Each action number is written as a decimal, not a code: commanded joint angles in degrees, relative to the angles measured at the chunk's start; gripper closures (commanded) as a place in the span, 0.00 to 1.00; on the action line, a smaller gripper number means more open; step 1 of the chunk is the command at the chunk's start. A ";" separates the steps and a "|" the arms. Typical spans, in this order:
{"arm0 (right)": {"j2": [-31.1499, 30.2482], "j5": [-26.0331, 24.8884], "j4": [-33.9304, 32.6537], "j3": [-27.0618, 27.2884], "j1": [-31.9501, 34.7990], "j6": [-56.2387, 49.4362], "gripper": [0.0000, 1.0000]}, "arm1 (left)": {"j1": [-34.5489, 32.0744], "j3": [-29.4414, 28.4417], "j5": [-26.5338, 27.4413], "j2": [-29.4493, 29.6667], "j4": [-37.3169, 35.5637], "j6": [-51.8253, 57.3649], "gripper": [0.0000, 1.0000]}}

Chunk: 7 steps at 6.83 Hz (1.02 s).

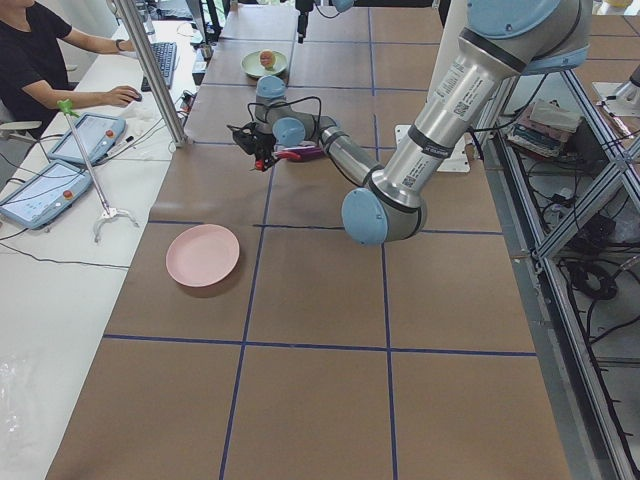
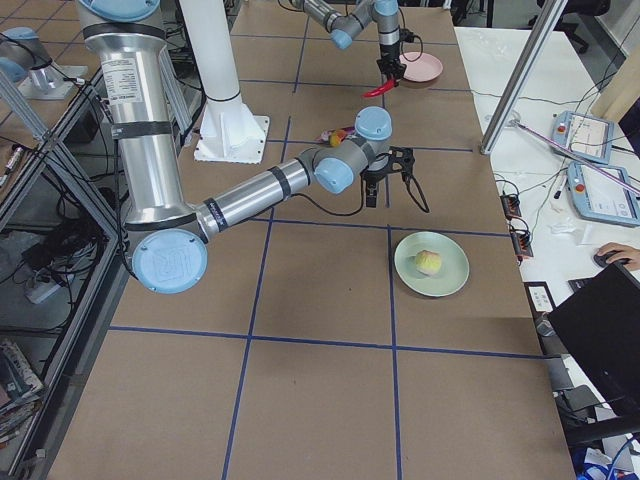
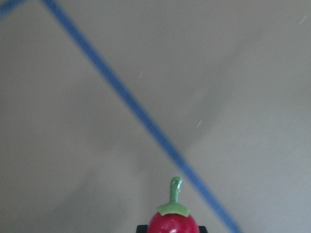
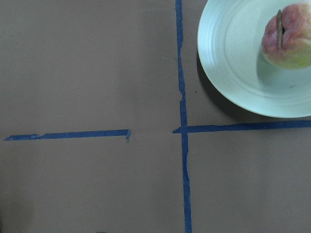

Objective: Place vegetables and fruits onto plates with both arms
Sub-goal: 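Grasp the red chili with the left gripper and lower it onto the pink plate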

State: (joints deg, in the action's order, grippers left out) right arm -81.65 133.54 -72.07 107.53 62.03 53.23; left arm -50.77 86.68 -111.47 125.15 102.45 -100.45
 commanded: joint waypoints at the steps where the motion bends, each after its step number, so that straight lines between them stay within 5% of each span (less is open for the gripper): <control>1: 0.00 -0.12 0.09 0.22 -0.67 0.99 0.00 | -11.66 -8.21 -0.85 -2.19 3.42 12.51 0.95; 4: 0.00 -0.12 0.09 1.36 -1.64 2.83 0.00 | -14.88 -35.03 2.81 3.15 25.30 12.21 0.84; 5: 0.00 -0.29 0.09 2.06 -2.60 4.24 0.00 | -13.75 -36.48 3.09 3.26 27.86 12.56 0.12; 6: 0.35 -0.64 0.09 2.16 -3.22 5.03 0.00 | -12.79 -37.10 3.10 3.09 29.19 12.56 0.00; 7: 2.00 -5.43 0.09 2.16 -7.84 10.61 0.00 | -12.86 -36.85 3.10 3.08 29.29 12.39 0.00</control>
State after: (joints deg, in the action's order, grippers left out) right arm -80.96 131.73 -71.99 109.58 57.85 59.36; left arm -63.94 50.24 -108.47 128.19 130.87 -87.97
